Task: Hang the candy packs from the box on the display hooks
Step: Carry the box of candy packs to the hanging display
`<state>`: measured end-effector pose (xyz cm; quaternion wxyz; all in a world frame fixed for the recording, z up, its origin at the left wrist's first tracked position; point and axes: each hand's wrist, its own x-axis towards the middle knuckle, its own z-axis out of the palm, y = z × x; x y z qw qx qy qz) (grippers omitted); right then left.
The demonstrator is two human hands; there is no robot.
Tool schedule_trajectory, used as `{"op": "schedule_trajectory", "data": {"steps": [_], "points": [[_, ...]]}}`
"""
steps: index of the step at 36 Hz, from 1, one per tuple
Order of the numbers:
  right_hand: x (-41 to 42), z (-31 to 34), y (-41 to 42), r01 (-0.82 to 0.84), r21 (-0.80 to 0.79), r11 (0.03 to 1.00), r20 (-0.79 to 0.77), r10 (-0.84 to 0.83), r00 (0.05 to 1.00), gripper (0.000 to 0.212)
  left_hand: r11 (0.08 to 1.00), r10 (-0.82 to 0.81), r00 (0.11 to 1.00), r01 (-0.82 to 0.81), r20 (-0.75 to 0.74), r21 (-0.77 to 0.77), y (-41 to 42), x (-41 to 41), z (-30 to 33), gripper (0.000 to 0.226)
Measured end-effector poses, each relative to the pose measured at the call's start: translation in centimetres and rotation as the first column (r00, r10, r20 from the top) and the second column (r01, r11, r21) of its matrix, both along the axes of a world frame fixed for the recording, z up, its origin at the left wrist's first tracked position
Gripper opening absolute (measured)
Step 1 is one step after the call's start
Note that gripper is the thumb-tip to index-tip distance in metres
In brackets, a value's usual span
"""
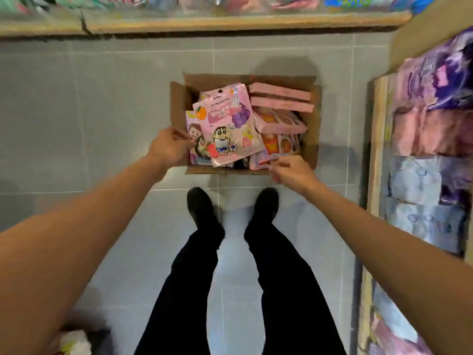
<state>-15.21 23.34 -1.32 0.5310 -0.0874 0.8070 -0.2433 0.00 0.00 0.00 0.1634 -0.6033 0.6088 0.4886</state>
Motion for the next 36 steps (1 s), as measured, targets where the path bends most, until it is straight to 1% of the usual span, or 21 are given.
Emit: {"op": "schedule_trajectory", "data": {"steps": [1, 3, 4, 6, 8, 10, 12, 13, 15, 16, 18, 20, 22, 24, 26, 27, 29, 31, 32, 34, 36], "points": [[-0.2, -1.5, 0.1, -0.072, 0.022, 0.997, -0.033, 0.073, 0.997, 0.011, 1.000, -0.002, 1.000, 0.003, 0.011, -0.020, 0.0, 0.1, -1.3, 0.035], [-1.0, -3.7, 0.4, -0.216, 0.102, 0.971, -0.132, 0.229, 0.965, 0.022, 0.999, 0.036, 0.999, -0.035, 0.005, -0.039, -0.4, 0.4, -3.5, 0.047], [-1.4, -5.2, 0.7, -0.245, 0.155, 0.957, -0.178, 0.270, 0.946, 0.027, 0.997, 0.065, 0.998, -0.065, 0.003, -0.034, -0.3, 0.8, -5.4, 0.054], [-2.3, -7.1, 1.0, -0.246, 0.213, 0.946, -0.322, 0.306, 0.896, 0.035, 0.994, 0.076, 0.996, -0.072, 0.046, -0.085, -0.4, 1.4, -7.2, 0.066], [-3.6, -9.7, 1.5, -0.182, 0.236, 0.955, -0.426, 0.269, 0.864, 0.037, 0.988, 0.074, 0.992, -0.058, 0.106, -0.145, -0.8, 1.6, -9.6, 0.076], [-4.8, -11.9, 1.8, -0.082, 0.233, 0.969, -0.499, 0.192, 0.845, 0.038, 0.984, 0.101, 0.979, -0.071, 0.179, -0.165, -1.1, 1.7, -11.8, 0.078], [-5.3, -13.4, 2.1, -0.003, 0.218, 0.976, -0.575, 0.131, 0.807, 0.044, 0.981, 0.128, 0.964, -0.088, 0.232, -0.174, -1.3, 1.6, -13.2, 0.072], [-5.4, -14.5, 2.2, 0.033, 0.199, 0.979, -0.629, 0.102, 0.771, 0.049, 0.980, 0.145, 0.957, -0.103, 0.252, -0.171, -1.3, 1.5, -14.0, 0.067], [-5.3, -16.2, 2.4, 0.095, 0.152, 0.984, -0.716, 0.043, 0.697, 0.061, 0.979, 0.167, 0.956, -0.131, 0.240, -0.159, -1.1, 1.1, -15.6, 0.059], [-5.3, -16.9, 2.4, 0.139, 0.138, 0.981, -0.734, 0.007, 0.679, 0.069, 0.976, 0.175, 0.960, -0.141, 0.217, -0.166, -1.0, 0.9, -16.4, 0.056], [-5.4, -17.9, 2.2, 0.239, 0.097, 0.966, -0.734, -0.092, 0.673, 0.082, 0.971, 0.164, 0.970, -0.127, 0.177, -0.201, -0.9, 0.6, -17.5, 0.053], [-5.4, -18.7, 1.8, 0.372, 0.074, 0.925, -0.676, -0.228, 0.701, 0.086, 0.963, 0.136, 0.976, -0.090, 0.168, -0.255, -0.6, 0.6, -18.2, 0.047], [-5.3, -19.3, 1.7, 0.452, 0.152, 0.879, -0.609, -0.277, 0.743, 0.086, 0.957, 0.113, 0.977, -0.059, 0.181, -0.283, -0.7, 0.8, -18.9, 0.043], [-5.3, -19.9, 1.8, 0.432, 0.247, 0.867, -0.603, -0.212, 0.769, 0.076, 0.956, 0.094, 0.969, -0.024, 0.227, -0.291, -1.2, 1.1, -19.5, 0.041], [-5.7, -20.3, 2.2, 0.404, 0.286, 0.869, -0.619, -0.154, 0.770, 0.058, 0.961, 0.067, 0.955, 0.017, 0.289, -0.277, -1.9, 1.4, -20.2, 0.042], [-5.9, -20.6, 2.4, 0.411, 0.283, 0.867, -0.619, -0.162, 0.769, 0.048, 0.962, 0.048, 0.949, 0.040, 0.312, -0.269, -2.2, 1.5, -20.5, 0.043], [-6.3, -21.0, 2.9, 0.475, 0.252, 0.843, -0.579, -0.263, 0.772, 0.036, 0.962, 0.013, 0.936, 0.085, 0.353, -0.260, -2.4, 1.8, -21.0, 0.046], [-6.1, -21.3, 3.3, 0.587, 0.231, 0.776, -0.508, -0.419, 0.753, 0.033, 0.963, 0.002, 0.936, 0.092, 0.351, -0.252, -2.3, 2.0, -21.5, 0.047], [-5.8, -21.6, 3.5, 0.623, 0.238, 0.745, -0.483, -0.466, 0.741, 0.033, 0.965, 0.007, 0.944, 0.081, 0.330, -0.251, -2.1, 2.0, -21.7, 0.046], [-4.9, -22.2, 3.9, 0.631, 0.277, 0.724, -0.483, -0.463, 0.743, 0.032, 0.963, 0.028, 0.958, 0.051, 0.286, -0.266, -1.5, 2.2, -22.1, 0.041], [-4.1, -22.5, 4.1, 0.617, 0.299, 0.728, -0.534, -0.408, 0.740, 0.031, 0.958, 0.065, 0.963, 0.012, 0.260, -0.286, -0.8, 2.3, -22.3, 0.039]]}}
